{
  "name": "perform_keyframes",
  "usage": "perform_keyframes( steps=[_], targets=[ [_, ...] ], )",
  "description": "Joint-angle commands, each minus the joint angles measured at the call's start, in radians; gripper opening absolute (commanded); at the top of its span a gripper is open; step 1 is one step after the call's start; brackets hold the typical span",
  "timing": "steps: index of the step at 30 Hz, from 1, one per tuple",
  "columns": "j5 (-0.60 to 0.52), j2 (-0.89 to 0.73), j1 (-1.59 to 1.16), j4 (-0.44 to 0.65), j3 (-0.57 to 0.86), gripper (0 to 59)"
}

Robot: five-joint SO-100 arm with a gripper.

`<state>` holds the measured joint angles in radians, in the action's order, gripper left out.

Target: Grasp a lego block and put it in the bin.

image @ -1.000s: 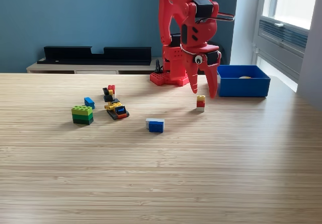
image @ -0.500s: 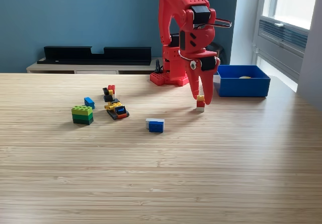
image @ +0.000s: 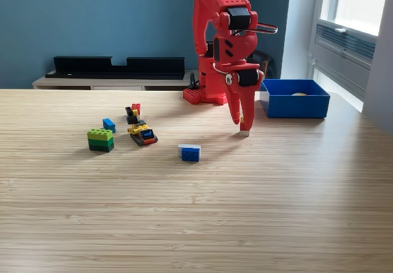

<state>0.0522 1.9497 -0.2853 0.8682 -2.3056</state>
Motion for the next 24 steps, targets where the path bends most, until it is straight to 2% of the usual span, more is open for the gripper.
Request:
perform_keyframes(
  steps=[1,17,24],
  targets=[
    [0.003,0.044,0.002,-0.026,-0.006,18.3],
    [0.012,0.043,-0.009,-0.057,-0.06,17.9],
    [-0.002,0.043,-0.009,-0.08,-0.069,11.8]
  ],
)
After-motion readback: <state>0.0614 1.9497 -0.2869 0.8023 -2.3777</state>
